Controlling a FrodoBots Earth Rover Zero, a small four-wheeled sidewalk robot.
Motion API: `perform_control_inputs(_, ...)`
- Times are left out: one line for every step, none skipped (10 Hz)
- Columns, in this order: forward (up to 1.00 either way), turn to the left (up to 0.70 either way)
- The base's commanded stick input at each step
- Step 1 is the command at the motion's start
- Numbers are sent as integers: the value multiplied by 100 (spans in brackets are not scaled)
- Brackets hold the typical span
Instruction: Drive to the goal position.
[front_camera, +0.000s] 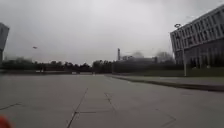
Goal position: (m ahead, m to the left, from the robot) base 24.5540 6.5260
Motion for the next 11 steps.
perform_control_inputs(70, 34)
perform_control_inputs(70, 34)
perform_control_inputs(70, 34)
perform_control_inputs(70, 34)
perform_control_inputs(70, 34)
perform_control_inputs(70, 34)
perform_control_inputs(70, 34)
perform_control_inputs(70, 34)
perform_control_inputs(70, 34)
perform_control_inputs(70, 34)
perform_control_inputs(70, 34)
